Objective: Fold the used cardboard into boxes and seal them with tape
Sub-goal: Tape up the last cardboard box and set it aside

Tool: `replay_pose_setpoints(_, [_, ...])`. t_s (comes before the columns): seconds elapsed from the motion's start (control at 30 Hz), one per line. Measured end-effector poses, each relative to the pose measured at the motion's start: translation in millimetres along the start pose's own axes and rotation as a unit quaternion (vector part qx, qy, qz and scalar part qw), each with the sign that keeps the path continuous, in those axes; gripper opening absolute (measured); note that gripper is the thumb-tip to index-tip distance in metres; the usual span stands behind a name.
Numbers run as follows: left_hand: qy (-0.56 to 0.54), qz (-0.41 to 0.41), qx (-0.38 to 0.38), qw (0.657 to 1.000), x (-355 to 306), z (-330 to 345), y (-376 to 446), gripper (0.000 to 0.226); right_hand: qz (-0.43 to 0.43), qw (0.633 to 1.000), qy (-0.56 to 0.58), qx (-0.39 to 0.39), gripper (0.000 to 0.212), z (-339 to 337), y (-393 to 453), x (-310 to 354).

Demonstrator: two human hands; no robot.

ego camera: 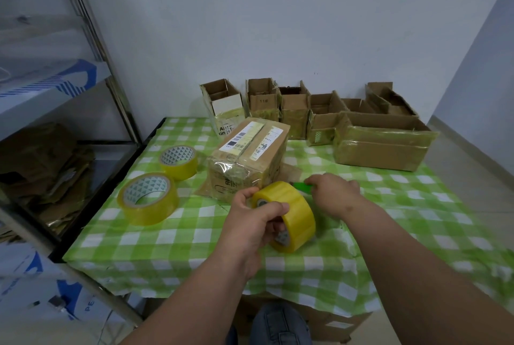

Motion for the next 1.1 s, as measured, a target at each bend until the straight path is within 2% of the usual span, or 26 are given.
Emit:
replay_pose_setpoints(0.03, [0.000, -0.001, 0.000, 1.000, 0, 0, 0, 0.055, 0.008, 1.000, 0.003, 0.017, 0.051, 6, -1, -2])
replay_pose_setpoints(0.1, [0.001, 0.000, 0.000, 1.000, 0, 0, 0, 0.055, 0.021, 0.999, 0.028, 0.004, 0.052, 10, 0, -5])
replay_pose_setpoints(0.17, [0.004, 0.002, -0.001, 1.000, 0, 1, 0, 0.056, 0.025, 0.988, 0.146, -0.040, 0.038, 3, -2, -4])
replay_pose_setpoints(0.2, [0.005, 0.003, -0.001, 1.000, 0, 1, -1, 0.056, 0.022, 0.967, 0.252, -0.045, 0.028, -1, -3, -1])
replay_pose_setpoints(0.23, [0.007, 0.004, -0.001, 1.000, 0, 1, -1, 0.057, 0.021, 0.933, 0.359, -0.018, 0.026, -5, -8, 4])
replay_pose_setpoints(0.3, [0.010, 0.005, 0.002, 1.000, 0, 1, -2, 0.059, 0.014, 0.871, 0.485, 0.077, 0.033, -9, -20, 19])
replay_pose_setpoints(0.37, [0.013, 0.005, 0.005, 1.000, 0, 1, -3, 0.059, -0.025, 0.861, 0.494, 0.118, 0.032, -9, -24, 30])
replay_pose_setpoints(0.43, [0.018, 0.006, 0.006, 1.000, 1, 0, -3, 0.059, -0.038, 0.853, 0.507, 0.115, 0.025, -6, -22, 36])
replay_pose_setpoints(0.6, [0.036, 0.009, 0.007, 0.999, 2, 0, -5, 0.066, 0.019, 0.804, 0.578, 0.135, 0.012, -4, -21, 44])
replay_pose_setpoints(0.83, [0.056, 0.016, 0.020, 0.998, 4, 0, -6, 0.074, 0.023, 0.817, 0.565, 0.112, 0.007, -8, -21, 50])
replay_pose_setpoints(1.1, [0.057, 0.019, 0.041, 0.997, 4, -4, -5, 0.065, 0.003, 0.823, 0.556, 0.118, 0.012, -8, -20, 51])
Point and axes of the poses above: each hand's wrist, its own y-axis towards the middle knuckle, its own z-axis out of the palm, x = y × z, the point moved 3 cm from there along y, towards the middle knuckle
